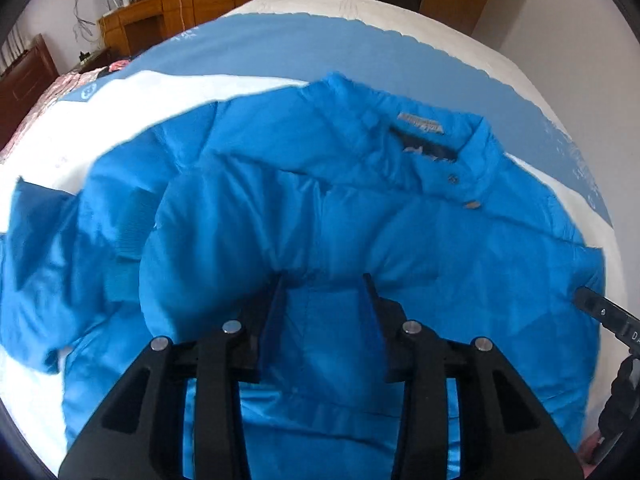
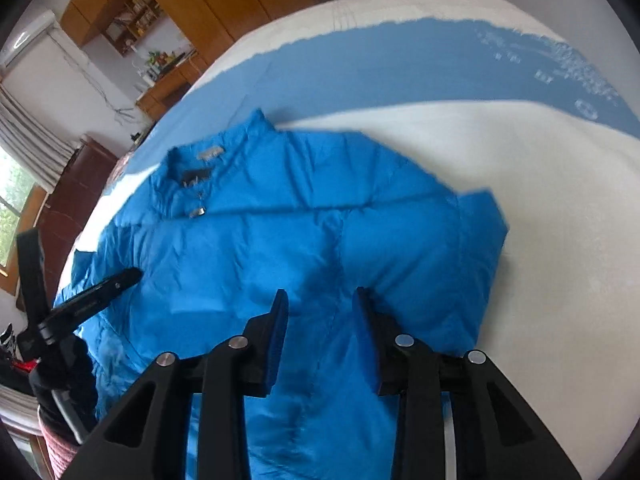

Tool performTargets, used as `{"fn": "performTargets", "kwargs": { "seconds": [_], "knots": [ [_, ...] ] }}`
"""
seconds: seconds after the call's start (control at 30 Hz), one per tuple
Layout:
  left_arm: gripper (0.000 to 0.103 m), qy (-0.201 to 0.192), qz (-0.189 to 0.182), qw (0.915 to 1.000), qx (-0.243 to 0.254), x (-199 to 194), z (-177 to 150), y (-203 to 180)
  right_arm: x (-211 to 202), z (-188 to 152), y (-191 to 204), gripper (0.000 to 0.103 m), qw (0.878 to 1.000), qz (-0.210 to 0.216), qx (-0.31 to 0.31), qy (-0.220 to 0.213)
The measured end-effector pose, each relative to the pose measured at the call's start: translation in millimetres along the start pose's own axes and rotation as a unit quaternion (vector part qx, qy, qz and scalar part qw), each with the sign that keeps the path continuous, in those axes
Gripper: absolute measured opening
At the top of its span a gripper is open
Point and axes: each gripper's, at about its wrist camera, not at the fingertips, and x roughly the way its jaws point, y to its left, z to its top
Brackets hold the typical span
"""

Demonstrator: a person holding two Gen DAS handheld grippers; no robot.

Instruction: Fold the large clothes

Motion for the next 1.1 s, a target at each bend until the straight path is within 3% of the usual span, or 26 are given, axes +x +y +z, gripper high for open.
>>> {"fn": "performTargets", "kwargs": {
  "seconds": [0.13, 0.27, 0.37, 0.53, 0.63, 0.97, 1.1],
  "knots": [
    [0.038, -0.005, 0.01, 0.9998, 0.013, -3, -6, -1, 2, -4, 1, 0.033, 1.0, 0.004, -0.013, -0.005],
    [0.038, -0.012, -0.003, 0.9999, 0.007, -32, -12, -5, -29, -11, 4, 0.035, 0.998, 0.054, -0.015, -0.014],
    [0.042, -0.018, -0.006, 0.9994, 0.029, -44, -17, -12, -43, -20, 12, 0.035, 0.998, 0.054, -0.023, 0.004],
    [0.043, 0.023, -0.018, 0.999, 0.034, -24, -30, -15, -28, -42, 12, 0.033, 0.998, 0.038, -0.033, 0.037],
    [0.043, 0.02, -0.017, 0.9987, 0.044, -13, -38, -14, -15, -46, 7, 0.033, 0.998, 0.047, -0.024, 0.044],
    [0.043, -0.007, -0.01, 0.9986, 0.051, -13, -44, -15, -13, -53, 9, 0.033, 0.998, 0.046, -0.034, 0.014],
    [0.044, -0.006, -0.027, 0.999, 0.036, -34, -46, -5, -39, -50, 5, 0.039, 0.996, 0.083, -0.031, -0.009]
  ]
}}
